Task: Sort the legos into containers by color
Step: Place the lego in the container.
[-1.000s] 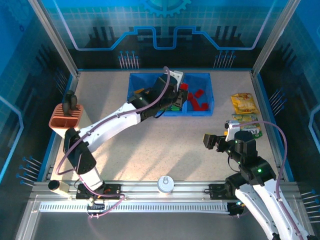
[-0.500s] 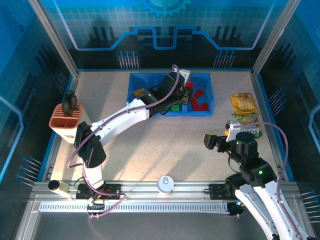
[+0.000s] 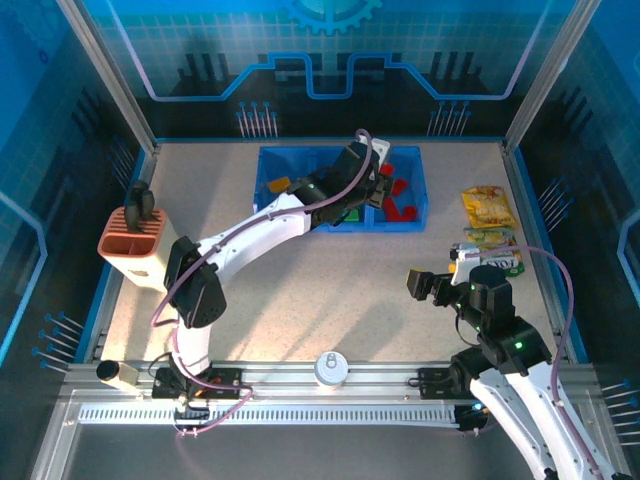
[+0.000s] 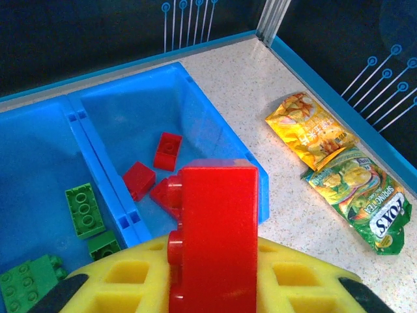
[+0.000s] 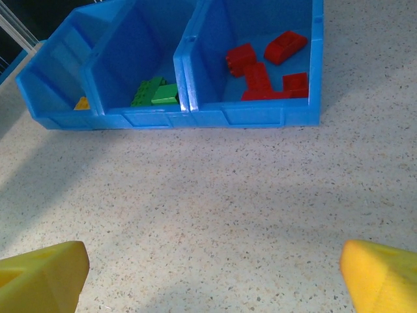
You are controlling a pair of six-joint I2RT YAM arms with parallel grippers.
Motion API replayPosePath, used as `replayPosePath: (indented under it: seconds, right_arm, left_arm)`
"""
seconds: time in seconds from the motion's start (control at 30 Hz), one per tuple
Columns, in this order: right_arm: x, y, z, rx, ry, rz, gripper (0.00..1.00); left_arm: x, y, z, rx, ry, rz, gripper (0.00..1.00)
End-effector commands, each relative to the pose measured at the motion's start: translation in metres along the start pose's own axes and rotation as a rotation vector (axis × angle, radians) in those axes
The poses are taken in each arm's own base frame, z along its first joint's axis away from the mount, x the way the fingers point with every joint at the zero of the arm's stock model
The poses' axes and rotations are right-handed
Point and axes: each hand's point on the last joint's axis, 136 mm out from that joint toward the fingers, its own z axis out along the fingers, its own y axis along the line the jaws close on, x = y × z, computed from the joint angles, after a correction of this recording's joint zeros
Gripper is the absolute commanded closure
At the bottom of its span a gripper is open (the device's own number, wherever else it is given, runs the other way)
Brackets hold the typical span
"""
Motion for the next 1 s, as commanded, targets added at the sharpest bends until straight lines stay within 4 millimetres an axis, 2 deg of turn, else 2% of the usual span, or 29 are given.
replayPosePath:
  seconds: [0.0, 0.3, 0.97]
  right_arm:
    - [-0.002, 0.003, 0.000, -0.013, -0.022, -0.003, 0.00]
    - [-0.001, 0.001, 0.000, -0.008, -0.034, -0.003, 0.00]
    - [0.002, 0.001, 0.005, -0.014, -0.036, -0.021, 0.00]
  left_arm:
    - [-0.005, -0.001, 0.007, 0.014, 0.005, 0.022, 0.88]
    - [0.001, 0.001, 0.029, 0.007, 0.030, 0.025, 0.88]
    - [0.009, 0.003, 0.066, 0.013, 0.063, 0.024, 0.88]
